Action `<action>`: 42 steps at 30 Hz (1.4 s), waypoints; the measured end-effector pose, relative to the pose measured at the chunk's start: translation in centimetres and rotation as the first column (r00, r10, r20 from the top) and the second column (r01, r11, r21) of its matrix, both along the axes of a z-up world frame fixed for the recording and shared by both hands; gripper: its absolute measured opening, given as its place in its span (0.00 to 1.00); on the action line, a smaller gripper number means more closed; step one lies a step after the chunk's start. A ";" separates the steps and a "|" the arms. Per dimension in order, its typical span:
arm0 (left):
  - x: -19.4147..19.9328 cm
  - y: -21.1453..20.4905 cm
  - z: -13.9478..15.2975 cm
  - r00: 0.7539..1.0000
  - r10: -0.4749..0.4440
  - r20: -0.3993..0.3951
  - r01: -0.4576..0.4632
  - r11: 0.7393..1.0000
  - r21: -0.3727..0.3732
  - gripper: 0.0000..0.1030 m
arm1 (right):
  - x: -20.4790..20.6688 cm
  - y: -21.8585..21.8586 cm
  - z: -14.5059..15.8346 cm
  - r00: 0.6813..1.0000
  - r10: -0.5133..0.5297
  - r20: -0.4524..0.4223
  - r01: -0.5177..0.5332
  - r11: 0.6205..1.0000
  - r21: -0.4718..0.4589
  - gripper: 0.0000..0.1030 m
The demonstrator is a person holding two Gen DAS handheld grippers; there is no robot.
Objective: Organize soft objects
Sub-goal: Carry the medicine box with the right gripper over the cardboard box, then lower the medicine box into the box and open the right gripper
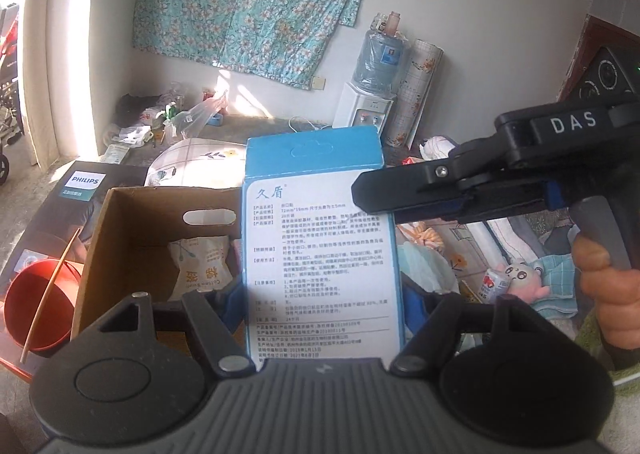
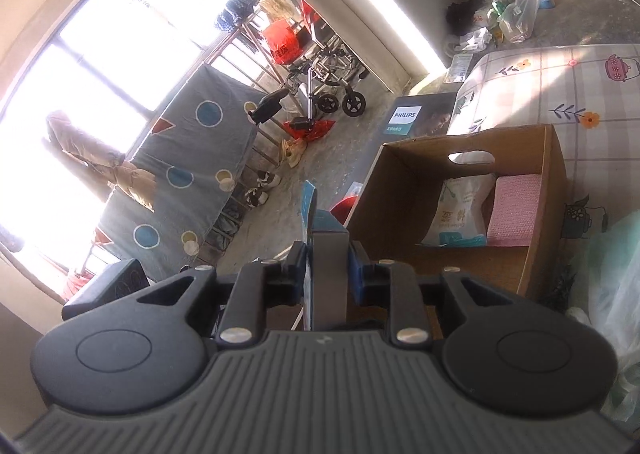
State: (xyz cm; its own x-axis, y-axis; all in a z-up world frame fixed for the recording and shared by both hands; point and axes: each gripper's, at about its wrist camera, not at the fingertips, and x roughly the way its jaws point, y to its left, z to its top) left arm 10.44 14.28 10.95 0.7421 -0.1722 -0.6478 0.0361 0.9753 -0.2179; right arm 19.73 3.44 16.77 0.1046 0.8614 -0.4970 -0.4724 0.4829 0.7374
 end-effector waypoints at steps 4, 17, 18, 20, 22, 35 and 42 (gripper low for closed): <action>2.6 2.9 -2.2 0.994 0.073 -0.085 -0.072 0.997 0.012 0.72 | 2.4 0.9 -2.6 0.998 -0.063 -0.019 0.063 0.998 -0.032 0.31; 13.5 8.5 -11.1 0.901 0.318 -0.295 -0.216 0.919 0.330 0.72 | 0.1 -8.8 -7.0 0.980 -0.190 0.058 0.194 0.979 -0.059 0.34; 14.1 8.7 -11.7 0.893 0.329 -0.306 -0.218 0.913 0.345 0.72 | -0.2 -9.6 -7.4 0.978 -0.198 0.068 0.203 0.977 -0.063 0.36; 15.2 8.7 -13.2 0.878 0.357 -0.318 -0.220 0.892 0.396 0.72 | -0.7 -10.7 -7.8 0.975 -0.207 0.083 0.213 0.974 -0.074 0.39; 16.0 8.8 -14.6 0.866 0.387 -0.317 -0.219 0.863 0.455 0.73 | -1.1 -11.3 -8.5 0.974 -0.207 0.087 0.215 0.973 -0.085 0.40; 14.5 8.9 -14.1 0.884 0.385 -0.265 -0.239 0.860 0.451 0.69 | -3.5 -14.3 -11.3 0.968 -0.249 0.023 0.249 0.966 -0.066 0.40; 13.4 7.6 -15.4 0.891 0.323 -0.317 -0.158 0.878 0.451 0.39 | -5.6 -17.5 -11.0 0.945 -0.326 -0.011 0.326 0.945 0.030 0.40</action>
State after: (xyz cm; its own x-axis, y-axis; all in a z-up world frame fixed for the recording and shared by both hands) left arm 23.84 21.84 -4.42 0.4136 0.3170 -0.8535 -0.2143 0.9450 0.2471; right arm 14.15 -14.10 5.80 0.3793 0.7957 -0.4723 -0.2889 0.5868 0.7565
